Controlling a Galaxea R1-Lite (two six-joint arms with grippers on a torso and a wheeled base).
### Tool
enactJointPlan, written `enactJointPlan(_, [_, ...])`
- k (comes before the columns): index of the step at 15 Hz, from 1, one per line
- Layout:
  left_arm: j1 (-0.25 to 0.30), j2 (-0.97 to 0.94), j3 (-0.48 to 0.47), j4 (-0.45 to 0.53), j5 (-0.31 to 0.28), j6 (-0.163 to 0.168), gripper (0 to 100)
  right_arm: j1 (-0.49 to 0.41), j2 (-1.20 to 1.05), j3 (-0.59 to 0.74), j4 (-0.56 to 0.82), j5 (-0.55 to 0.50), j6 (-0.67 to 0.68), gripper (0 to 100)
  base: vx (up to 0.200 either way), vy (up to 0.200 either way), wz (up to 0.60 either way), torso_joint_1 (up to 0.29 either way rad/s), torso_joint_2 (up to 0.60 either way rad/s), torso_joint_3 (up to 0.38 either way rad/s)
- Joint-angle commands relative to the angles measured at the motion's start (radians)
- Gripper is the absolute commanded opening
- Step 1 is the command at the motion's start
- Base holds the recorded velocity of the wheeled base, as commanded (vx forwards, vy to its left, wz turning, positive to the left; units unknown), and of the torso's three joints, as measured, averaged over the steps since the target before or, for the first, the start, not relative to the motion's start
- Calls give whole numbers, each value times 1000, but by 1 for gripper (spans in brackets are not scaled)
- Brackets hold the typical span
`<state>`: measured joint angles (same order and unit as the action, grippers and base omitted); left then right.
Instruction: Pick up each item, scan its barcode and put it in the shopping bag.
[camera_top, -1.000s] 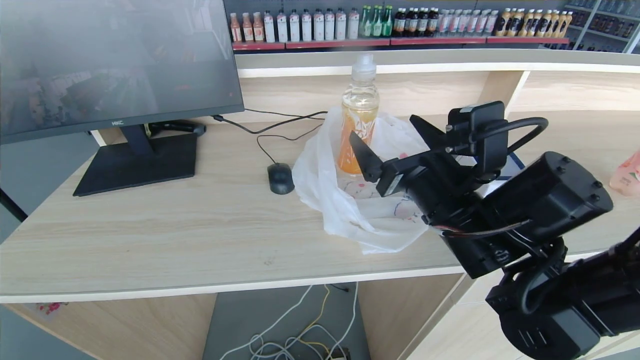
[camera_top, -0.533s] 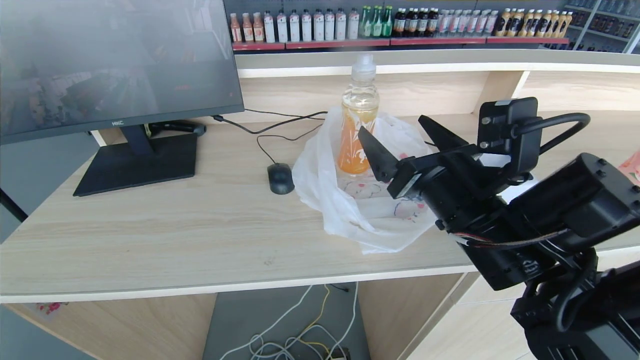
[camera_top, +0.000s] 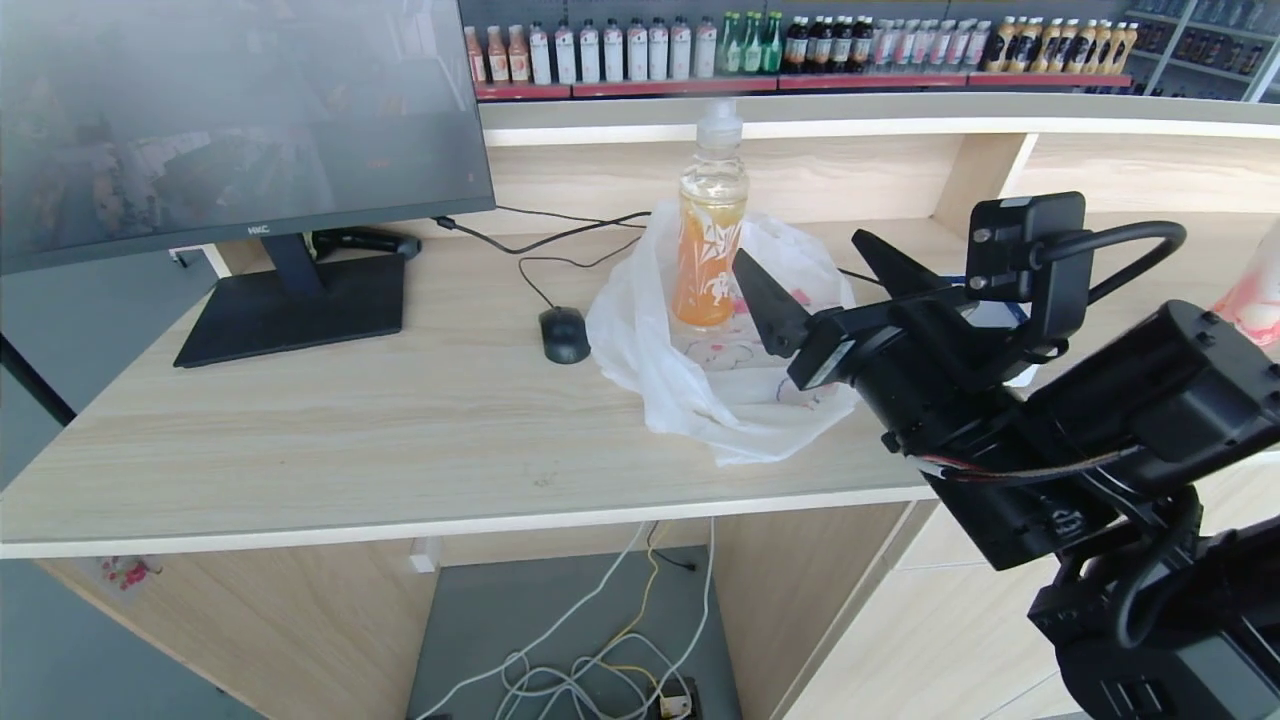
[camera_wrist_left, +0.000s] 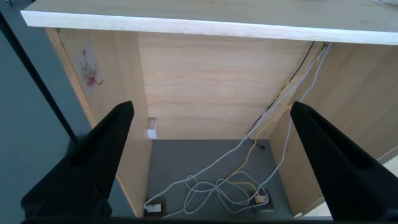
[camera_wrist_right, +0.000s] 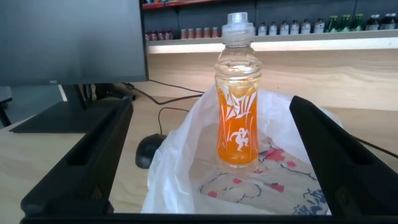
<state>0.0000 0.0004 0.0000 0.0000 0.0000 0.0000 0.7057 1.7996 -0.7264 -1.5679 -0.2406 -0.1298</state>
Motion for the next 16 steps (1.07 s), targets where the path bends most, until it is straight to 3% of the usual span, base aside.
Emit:
enactJointPlan(1, [0, 0, 0, 0, 0, 0, 100, -2, 1, 4, -3, -3, -4, 100, 0, -200, 0, 2, 17, 2])
enactJointPlan(16, [2, 0, 0, 0, 0, -5, 100, -112, -48, 197, -3, -22, -2, 100, 0, -200, 0, 1, 2, 1])
